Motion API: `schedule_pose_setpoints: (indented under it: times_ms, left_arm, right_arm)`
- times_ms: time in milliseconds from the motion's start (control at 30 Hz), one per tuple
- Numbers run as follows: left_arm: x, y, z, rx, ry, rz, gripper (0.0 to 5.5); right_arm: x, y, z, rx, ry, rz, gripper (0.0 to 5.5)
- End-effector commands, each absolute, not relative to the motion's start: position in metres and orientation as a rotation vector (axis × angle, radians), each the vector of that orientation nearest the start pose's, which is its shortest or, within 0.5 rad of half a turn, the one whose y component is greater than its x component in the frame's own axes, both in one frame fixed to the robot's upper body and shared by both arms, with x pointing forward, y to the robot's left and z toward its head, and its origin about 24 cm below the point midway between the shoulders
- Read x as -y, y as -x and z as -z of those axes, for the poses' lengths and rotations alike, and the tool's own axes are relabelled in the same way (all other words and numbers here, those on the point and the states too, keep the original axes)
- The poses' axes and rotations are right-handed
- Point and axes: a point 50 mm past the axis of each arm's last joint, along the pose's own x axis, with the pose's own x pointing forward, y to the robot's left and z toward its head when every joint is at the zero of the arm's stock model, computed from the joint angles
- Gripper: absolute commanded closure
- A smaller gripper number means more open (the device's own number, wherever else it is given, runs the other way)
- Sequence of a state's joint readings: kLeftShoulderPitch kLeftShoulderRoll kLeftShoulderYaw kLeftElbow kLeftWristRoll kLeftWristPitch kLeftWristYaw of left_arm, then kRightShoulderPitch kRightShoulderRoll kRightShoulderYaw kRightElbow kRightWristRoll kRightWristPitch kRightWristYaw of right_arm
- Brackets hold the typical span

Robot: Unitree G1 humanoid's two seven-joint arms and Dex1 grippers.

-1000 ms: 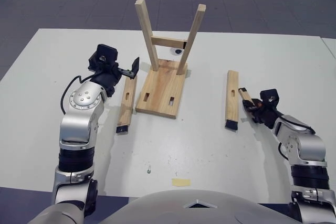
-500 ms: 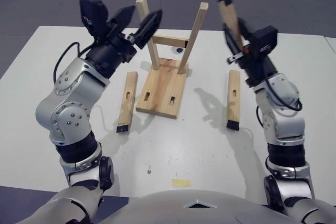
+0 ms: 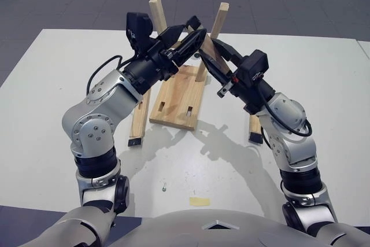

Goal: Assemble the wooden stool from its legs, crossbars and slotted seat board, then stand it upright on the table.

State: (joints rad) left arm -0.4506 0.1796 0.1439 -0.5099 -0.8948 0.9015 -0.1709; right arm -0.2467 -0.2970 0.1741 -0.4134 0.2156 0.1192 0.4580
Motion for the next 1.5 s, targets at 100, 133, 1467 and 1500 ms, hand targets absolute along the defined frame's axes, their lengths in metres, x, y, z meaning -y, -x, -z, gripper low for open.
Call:
schedule_pose_setpoints:
  times_ms: [100, 133, 1467, 1500]
  left_arm:
    - [-0.103, -0.262, -0.211, 0.097, 0.457, 0.84, 1.79]
    - [-0.102, -0.26, -0.213, 0.105, 0.47, 0.853, 1.96]
    - [-0.17, -0.262, -0.197, 0.118, 0.111, 0.366, 5.08]
    - [-0.171, -0.259, -0.189, 0.092, 0.133, 0.34, 5.08]
  right_arm:
    - [0.095, -0.251, -0.17, 0.455, 0.197, -0.784, 4.23]
    - [0.094, -0.251, -0.17, 0.459, 0.199, -0.783, 4.23]
    - [0.147, -0.278, -0.149, 0.32, 0.206, -0.445, 1.45]
    - [0.154, -0.279, -0.15, 0.319, 0.21, -0.407, 1.28]
